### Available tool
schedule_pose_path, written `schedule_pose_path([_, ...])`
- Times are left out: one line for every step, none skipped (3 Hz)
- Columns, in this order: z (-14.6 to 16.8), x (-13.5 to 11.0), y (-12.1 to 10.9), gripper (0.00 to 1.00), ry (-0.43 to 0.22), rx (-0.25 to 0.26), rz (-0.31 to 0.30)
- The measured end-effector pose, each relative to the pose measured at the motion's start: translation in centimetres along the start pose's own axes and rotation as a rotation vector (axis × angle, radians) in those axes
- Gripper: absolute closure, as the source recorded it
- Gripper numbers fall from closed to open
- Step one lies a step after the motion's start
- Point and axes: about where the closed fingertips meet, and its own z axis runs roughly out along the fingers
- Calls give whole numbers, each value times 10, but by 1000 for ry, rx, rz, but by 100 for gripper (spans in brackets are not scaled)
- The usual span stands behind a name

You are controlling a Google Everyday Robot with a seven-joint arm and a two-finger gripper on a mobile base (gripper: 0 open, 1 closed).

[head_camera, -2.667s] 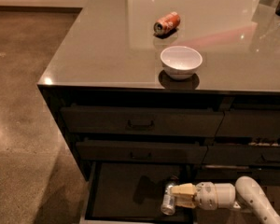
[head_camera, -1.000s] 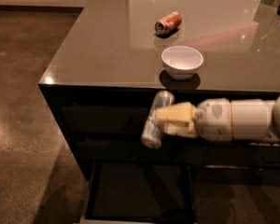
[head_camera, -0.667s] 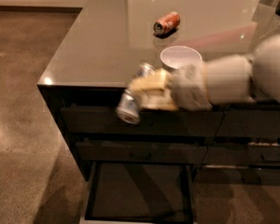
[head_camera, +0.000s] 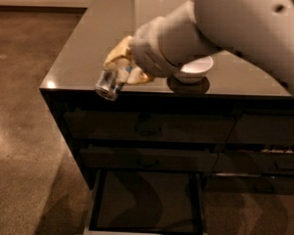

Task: Pick redbull can from bottom drawer and place on counter

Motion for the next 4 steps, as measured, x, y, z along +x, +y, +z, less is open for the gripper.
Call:
schedule_pose_path([22, 5, -4, 100, 12, -44, 4])
schedule_pose_path([23, 4, -6, 100, 9, -41, 2])
schedule_pose_path([31, 9, -7, 100, -15, -27, -2])
schedule_pose_path([51, 36, 0, 100, -66, -26, -1])
